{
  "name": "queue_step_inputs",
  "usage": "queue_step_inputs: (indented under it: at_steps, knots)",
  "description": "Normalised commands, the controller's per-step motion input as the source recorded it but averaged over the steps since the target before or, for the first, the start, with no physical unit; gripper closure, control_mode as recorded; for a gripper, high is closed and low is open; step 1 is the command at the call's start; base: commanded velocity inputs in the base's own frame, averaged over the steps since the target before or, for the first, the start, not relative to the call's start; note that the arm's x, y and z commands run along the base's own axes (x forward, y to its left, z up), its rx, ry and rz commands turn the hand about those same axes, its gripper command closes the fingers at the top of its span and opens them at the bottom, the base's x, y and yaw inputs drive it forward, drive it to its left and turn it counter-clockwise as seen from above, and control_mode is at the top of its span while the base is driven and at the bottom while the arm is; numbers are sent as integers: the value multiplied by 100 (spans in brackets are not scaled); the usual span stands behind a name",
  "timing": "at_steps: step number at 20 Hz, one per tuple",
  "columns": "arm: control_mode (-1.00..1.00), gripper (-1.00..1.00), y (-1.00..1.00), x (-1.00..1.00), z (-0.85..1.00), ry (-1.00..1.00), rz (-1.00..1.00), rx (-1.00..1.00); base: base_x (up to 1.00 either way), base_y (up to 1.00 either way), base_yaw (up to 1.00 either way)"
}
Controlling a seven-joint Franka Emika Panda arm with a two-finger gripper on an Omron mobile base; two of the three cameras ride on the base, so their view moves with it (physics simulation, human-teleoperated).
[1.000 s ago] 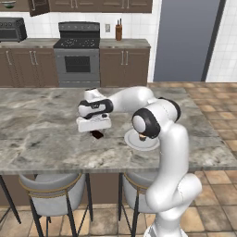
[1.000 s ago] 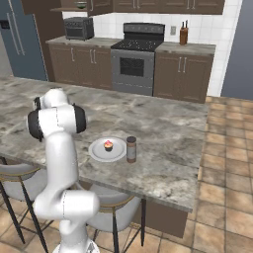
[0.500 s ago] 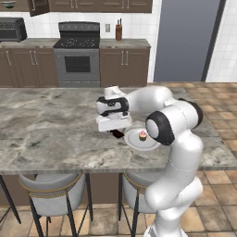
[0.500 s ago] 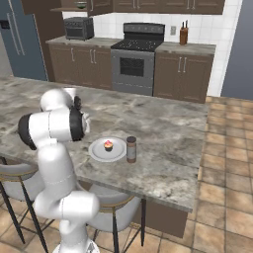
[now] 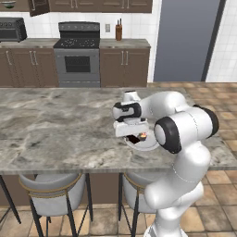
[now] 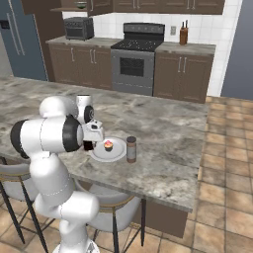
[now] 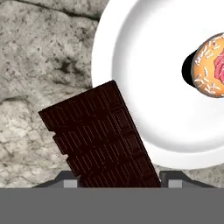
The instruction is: Take the cinnamon bottle from the cabinet and place it on the dining table, next to the plate with the cupcake. Then take the chocolate from the dining counter and place it on the cupcake plate.
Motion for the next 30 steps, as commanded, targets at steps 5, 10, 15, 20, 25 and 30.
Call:
queue_step_inputs:
  at_steps: [5,10,15,20,25,30]
  knots:
    - [-100,100,-10,28,-12,0,0,0,0,0,0]
    - [-100,100,-9,34,-2,0,0,0,0,0,0]
    - [-100,100,-3,20,-13,0,0,0,0,0,0]
    - [-100,100,-13,8,-23,1,0,0,0,0,0]
    - [-100,-100,-5,3,-5,0,0,0,0,0,0]
    - [-100,-100,0,7,0,1,0,0,0,0,0]
